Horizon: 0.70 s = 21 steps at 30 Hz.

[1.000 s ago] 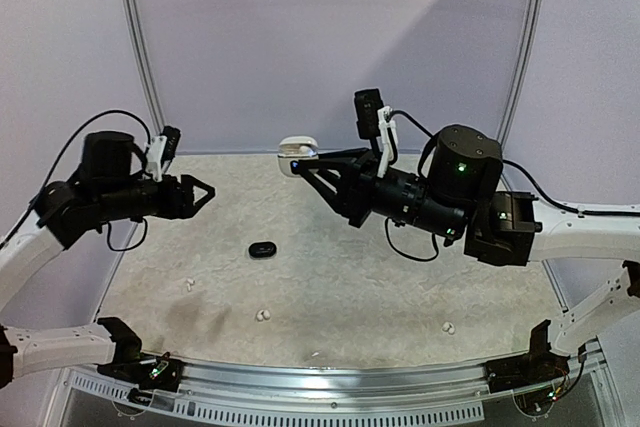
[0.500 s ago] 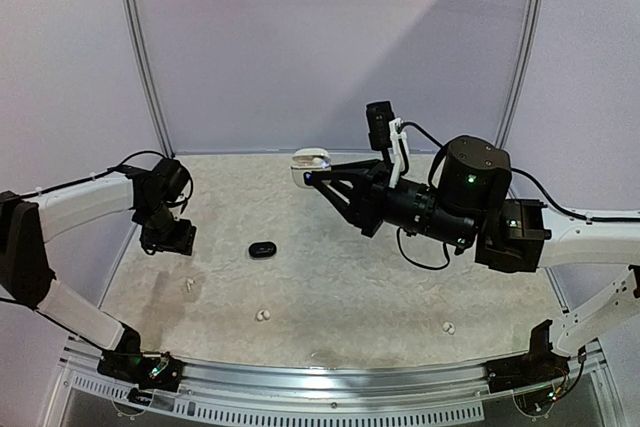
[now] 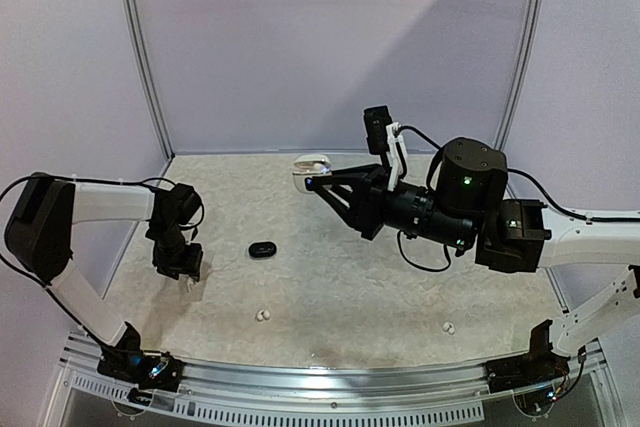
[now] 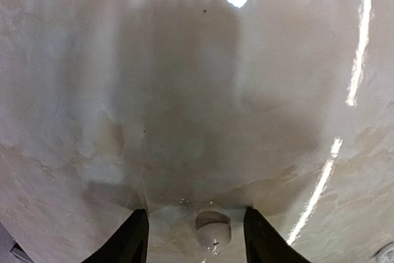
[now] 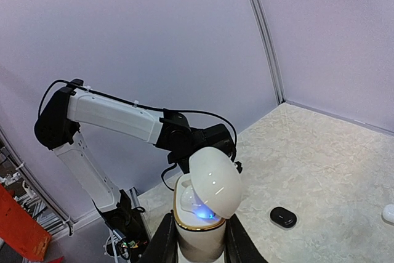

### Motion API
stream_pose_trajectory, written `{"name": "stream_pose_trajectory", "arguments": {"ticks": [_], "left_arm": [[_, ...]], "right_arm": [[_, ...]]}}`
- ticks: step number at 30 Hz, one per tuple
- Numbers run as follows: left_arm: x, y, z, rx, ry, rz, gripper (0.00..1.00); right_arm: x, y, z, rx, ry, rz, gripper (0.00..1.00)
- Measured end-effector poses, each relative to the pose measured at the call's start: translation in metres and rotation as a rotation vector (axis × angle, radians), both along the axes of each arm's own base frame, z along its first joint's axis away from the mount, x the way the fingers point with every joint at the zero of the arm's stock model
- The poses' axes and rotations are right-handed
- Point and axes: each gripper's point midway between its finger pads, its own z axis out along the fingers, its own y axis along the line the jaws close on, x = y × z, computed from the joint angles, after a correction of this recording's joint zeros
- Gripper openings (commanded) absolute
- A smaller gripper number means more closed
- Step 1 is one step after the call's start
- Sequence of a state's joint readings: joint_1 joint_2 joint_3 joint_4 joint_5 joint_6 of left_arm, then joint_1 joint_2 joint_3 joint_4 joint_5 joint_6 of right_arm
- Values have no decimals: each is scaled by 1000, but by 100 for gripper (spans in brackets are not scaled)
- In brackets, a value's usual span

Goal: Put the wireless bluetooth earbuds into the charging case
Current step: Pick up the left earbud from the center of the board.

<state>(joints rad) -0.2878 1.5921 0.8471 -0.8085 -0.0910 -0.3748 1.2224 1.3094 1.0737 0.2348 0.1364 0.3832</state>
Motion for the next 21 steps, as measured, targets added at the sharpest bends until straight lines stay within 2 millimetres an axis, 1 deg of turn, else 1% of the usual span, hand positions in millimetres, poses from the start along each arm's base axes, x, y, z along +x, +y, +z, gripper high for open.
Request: {"name": "stream_pose_trajectory", "arguments": {"ticks": [3, 4, 7, 12, 15, 21], "left_arm": [[0, -4, -3, -25, 9, 14, 50], [-1, -5, -4, -31, 11, 19, 47], [-3, -7, -4, -51, 4, 34, 36], [-5, -8, -4, -61, 2, 48, 35], [-8, -7, -4, -63, 0, 58, 28], [-16, -5, -4, -62, 3, 74, 22]], "right_arm": [[0, 0, 0, 0, 3, -2, 0], [0, 0, -1, -1, 4, -3, 0], [1, -1, 0, 2, 4, -11, 0], [1, -3, 3, 7, 2, -12, 0], [1, -3, 3, 7, 1, -13, 0], [2, -3, 3, 3, -6, -16, 0]]}}
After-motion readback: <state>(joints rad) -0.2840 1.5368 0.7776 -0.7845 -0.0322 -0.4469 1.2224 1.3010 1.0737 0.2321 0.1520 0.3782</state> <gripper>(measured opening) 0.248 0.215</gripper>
